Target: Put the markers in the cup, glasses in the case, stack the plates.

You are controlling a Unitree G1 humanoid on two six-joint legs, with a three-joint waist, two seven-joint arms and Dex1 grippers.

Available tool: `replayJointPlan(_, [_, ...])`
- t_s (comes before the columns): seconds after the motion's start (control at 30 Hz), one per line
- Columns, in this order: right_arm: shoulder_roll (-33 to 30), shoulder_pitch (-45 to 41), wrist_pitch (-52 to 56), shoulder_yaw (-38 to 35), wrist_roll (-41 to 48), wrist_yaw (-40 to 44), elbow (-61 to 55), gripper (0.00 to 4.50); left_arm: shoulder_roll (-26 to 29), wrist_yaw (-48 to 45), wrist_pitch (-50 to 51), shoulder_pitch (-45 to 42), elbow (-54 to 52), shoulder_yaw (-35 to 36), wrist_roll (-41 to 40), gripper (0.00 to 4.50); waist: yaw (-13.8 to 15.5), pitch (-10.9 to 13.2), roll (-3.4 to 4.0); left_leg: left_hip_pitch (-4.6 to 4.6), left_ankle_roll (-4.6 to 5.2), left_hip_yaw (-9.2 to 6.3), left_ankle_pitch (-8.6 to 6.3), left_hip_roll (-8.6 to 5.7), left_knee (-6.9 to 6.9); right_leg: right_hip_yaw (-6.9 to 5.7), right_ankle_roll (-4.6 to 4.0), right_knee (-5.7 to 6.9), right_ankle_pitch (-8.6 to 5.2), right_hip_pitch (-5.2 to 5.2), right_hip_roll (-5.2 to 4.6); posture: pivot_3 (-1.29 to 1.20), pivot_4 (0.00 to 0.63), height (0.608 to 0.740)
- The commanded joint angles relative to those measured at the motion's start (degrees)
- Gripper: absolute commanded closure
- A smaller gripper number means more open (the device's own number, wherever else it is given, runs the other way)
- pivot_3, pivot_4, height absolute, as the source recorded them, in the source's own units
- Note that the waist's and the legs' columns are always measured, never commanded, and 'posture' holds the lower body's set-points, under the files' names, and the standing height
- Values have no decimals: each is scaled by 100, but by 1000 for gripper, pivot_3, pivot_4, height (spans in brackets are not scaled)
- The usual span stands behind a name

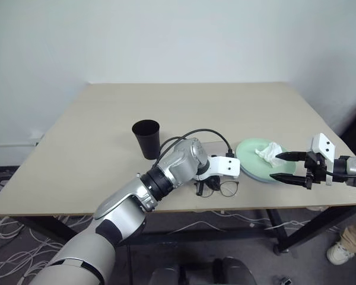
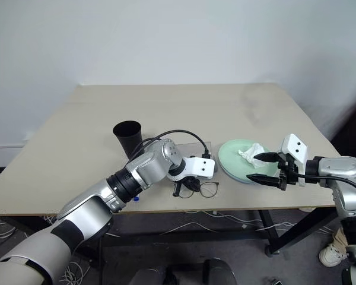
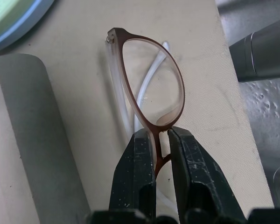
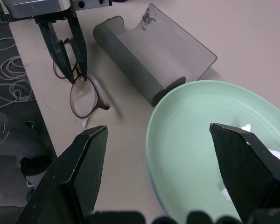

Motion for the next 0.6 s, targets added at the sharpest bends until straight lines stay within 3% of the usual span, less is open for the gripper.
replayJointPlan(0.03, [2, -125, -35, -140, 63, -27, -128, 711, -5, 131, -58, -46, 130, 90, 114, 4371, 2, 0, 0, 6, -12, -1, -7, 0, 0, -1, 0, -1, 0, 7, 0, 0, 0, 740])
replayJointPlan(0.37, [37, -271, -24, -78, 51, 43, -59, 711, 86, -94, -492, -758, 343, 816, -267, 4371, 7, 2, 1, -17, -11, -4, -6, 2, 30, -1, 14, -4, 8, -1, -2, 0, 0, 740])
replayJointPlan(0.6, [47, -368, -34, -44, 31, 82, 12, 711, -52, 264, -1336, -1532, 1878, 1412, -351, 4371, 23, 0, 5, -85, 24, -4, -1, 0, 30, 1, 16, 1, 12, -70, 4, 0, 0, 740])
